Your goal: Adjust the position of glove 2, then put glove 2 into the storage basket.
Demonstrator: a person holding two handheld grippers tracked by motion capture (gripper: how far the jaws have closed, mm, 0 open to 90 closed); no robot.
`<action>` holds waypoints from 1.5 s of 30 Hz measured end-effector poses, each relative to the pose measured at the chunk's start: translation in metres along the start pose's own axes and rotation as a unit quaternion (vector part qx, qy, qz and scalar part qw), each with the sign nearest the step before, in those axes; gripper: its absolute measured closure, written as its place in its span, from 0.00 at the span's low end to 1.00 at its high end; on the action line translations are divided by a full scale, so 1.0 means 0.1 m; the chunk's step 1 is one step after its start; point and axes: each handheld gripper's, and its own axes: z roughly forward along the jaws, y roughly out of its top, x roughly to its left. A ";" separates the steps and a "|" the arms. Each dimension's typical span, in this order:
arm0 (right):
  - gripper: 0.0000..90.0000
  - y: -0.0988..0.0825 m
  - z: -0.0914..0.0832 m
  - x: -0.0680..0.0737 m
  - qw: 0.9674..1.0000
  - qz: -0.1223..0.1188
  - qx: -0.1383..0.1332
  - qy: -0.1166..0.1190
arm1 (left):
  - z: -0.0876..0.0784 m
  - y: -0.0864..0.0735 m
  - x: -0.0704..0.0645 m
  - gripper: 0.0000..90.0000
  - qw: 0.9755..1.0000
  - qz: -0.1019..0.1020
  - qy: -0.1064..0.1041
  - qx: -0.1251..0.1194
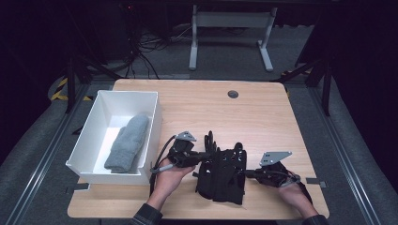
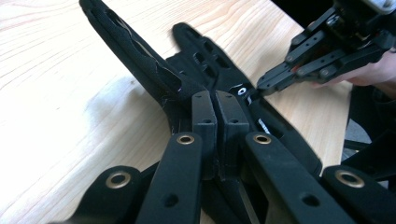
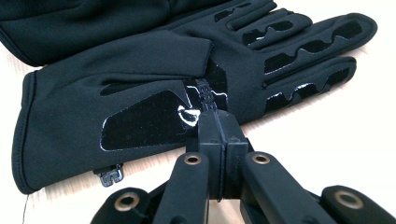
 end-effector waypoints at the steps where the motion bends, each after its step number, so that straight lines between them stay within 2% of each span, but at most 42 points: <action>1: 1.00 0.01 0.01 0.01 1.000 -0.001 0.000 0.002 | 0.01 0.01 -0.01 0.98 1.000 0.000 -0.002 0.000; 15: 1.00 0.10 0.12 0.09 1.000 -0.016 0.002 0.014 | 0.11 0.07 -0.10 0.98 1.000 0.009 -0.018 0.006; 28: 1.00 0.18 0.22 0.16 0.999 -0.027 0.002 0.020 | 0.24 0.10 -0.17 0.98 0.999 0.019 -0.028 0.023; 42: 1.00 0.27 0.33 0.23 0.999 -0.037 0.000 0.021 | 0.41 0.08 -0.19 0.98 0.998 0.015 -0.033 0.041; 45: 1.00 0.28 0.35 0.25 0.999 -0.039 0.000 0.022 | 0.48 0.06 -0.20 0.98 0.998 0.015 -0.032 0.052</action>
